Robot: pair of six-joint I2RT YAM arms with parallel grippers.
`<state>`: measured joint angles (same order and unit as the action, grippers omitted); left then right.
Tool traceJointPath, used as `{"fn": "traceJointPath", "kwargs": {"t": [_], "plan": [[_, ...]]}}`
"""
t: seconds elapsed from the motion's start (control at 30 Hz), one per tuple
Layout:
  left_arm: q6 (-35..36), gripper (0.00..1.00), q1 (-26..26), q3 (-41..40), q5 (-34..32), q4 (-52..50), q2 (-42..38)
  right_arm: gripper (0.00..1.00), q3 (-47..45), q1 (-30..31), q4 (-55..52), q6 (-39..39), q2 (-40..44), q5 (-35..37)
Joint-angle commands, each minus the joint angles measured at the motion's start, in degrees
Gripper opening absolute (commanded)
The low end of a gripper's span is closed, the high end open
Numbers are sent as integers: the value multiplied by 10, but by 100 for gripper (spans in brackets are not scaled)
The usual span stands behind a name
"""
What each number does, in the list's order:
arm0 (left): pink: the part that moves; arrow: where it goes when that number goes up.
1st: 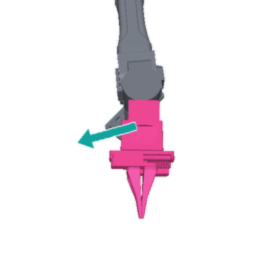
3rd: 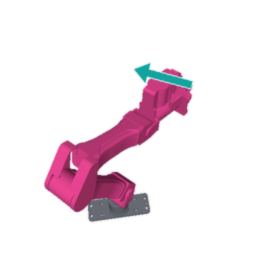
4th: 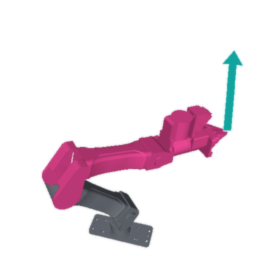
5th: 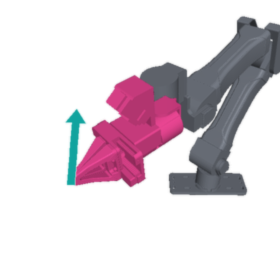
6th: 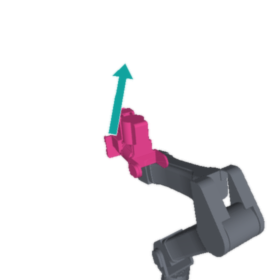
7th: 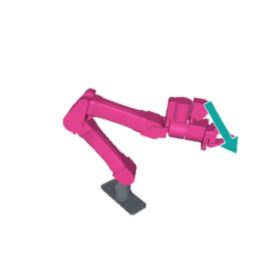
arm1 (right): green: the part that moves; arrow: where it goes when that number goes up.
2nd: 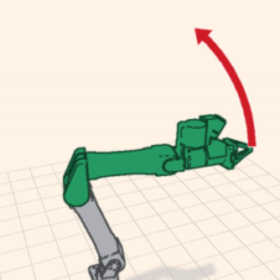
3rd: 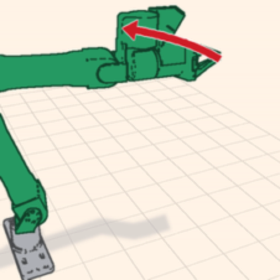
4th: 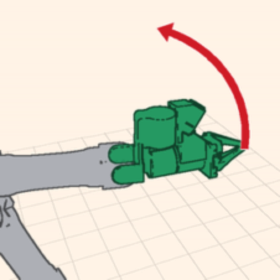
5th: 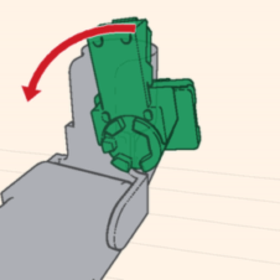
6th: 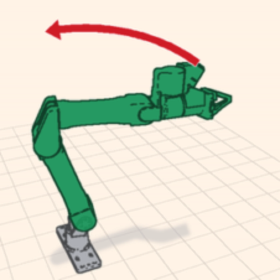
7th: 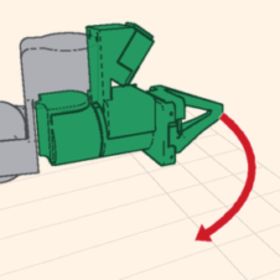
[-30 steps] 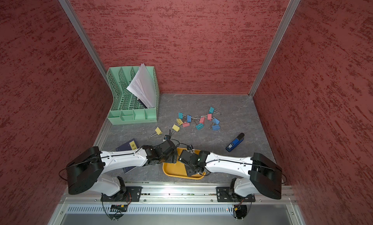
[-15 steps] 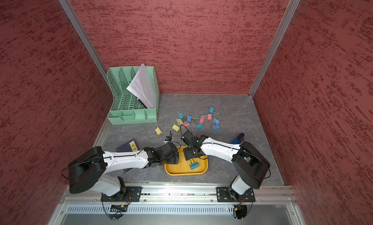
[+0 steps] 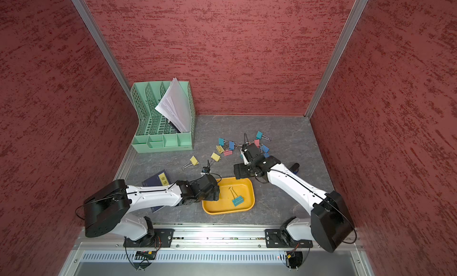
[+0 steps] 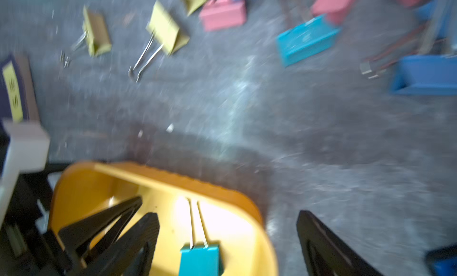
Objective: Put the binder clips in the storage box
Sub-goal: Pick up the binder clip at the center of the board.
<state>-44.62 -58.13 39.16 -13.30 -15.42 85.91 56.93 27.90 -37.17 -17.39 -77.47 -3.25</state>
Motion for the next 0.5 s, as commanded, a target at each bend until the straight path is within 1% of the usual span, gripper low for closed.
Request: {"fn": "traceJointPath", "kwargs": {"t": [0.0,0.07,0.2,0.33,0.47], "plan": [[4,91,5,-8,17,-16,4,94,53,-79,-18,53,-55,45],[8,91,5,-5,16,-16,5,95,84,-101,-15,77,-113,85],[13,91,6,4,16,-19,8,96,116,-135,9,115,-186,106],[15,91,6,5,21,-17,12,96,121,-161,30,146,-223,75],[12,92,6,3,22,-15,14,97,107,-181,42,167,-235,74]]}}
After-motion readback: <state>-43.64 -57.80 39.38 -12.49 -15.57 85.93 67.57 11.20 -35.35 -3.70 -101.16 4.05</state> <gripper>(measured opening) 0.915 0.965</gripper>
